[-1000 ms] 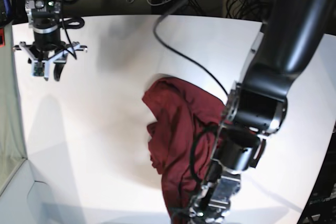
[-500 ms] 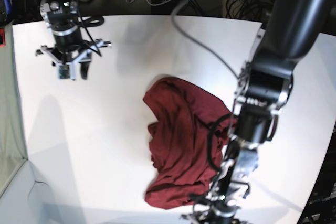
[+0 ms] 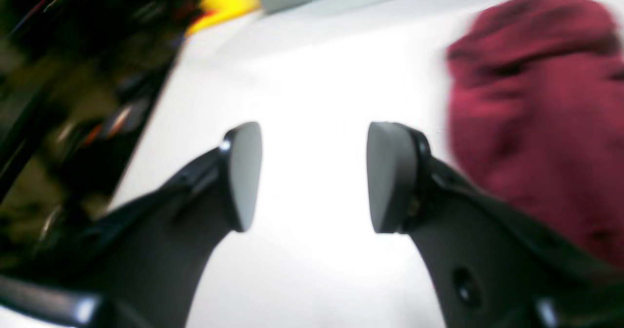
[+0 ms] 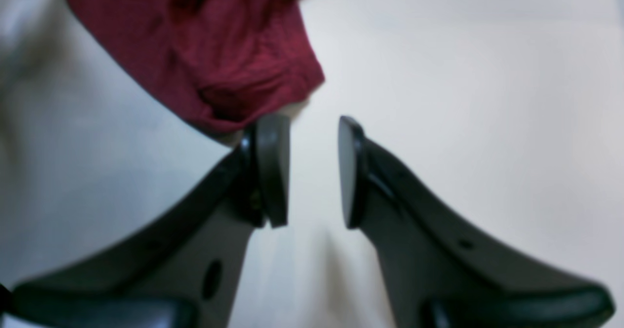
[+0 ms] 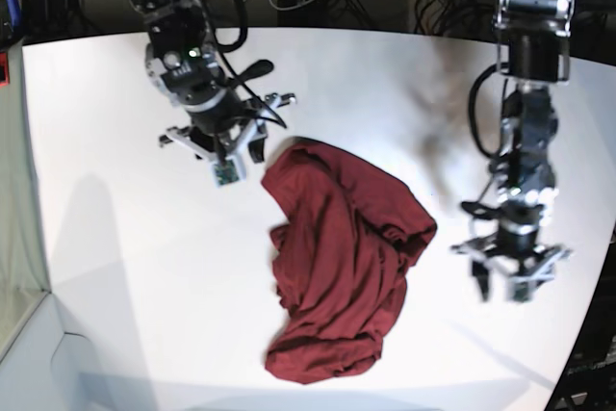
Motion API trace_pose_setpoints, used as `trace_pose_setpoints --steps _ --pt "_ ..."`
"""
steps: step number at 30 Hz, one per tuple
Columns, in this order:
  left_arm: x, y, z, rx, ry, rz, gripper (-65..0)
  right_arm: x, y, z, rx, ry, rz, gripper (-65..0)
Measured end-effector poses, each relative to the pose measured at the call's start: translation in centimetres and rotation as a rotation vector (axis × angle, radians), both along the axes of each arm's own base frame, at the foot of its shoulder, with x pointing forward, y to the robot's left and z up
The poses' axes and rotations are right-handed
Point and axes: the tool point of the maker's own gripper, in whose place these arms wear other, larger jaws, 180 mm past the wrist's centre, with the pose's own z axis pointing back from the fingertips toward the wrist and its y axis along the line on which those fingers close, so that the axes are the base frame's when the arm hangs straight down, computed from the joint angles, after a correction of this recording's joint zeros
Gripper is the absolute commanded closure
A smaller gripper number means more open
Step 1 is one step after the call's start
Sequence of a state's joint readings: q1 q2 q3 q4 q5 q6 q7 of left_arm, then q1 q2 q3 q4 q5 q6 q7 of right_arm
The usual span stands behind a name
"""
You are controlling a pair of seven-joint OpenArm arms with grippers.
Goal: Layout the t-shirt on the table in an organized manner, then fold the t-shirt properly
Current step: 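Drag the held t-shirt edge away from the left gripper with the right gripper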
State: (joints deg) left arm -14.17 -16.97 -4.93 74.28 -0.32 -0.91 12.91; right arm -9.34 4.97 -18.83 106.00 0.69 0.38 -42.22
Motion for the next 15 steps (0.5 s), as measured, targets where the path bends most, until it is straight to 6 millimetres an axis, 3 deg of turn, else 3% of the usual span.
trace_pose_setpoints --steps 2,4,8,15 --pt "-1.7 3.7 -0.1 -0.005 -0.008 0.101 -33.1 0.5 0.8 -0.5 -0.009 0.021 0.022 -21.1" --pt "-3.4 5.5 -1.1 -0.009 0.011 0.146 -33.1 1.2 1.9 -0.7 -0.006 0.025 0.044 -26.0" --pt "-6.4 6.0 -4.3 -0.022 0.093 0.164 -33.1 2.1 2.6 -2.2 -0.016 0.059 0.057 -34.8" --pt "-8.7 6.5 -2.9 0.0 0.052 0.178 -33.1 5.9 1.5 -3.1 -0.072 0.068 0.041 -36.8"
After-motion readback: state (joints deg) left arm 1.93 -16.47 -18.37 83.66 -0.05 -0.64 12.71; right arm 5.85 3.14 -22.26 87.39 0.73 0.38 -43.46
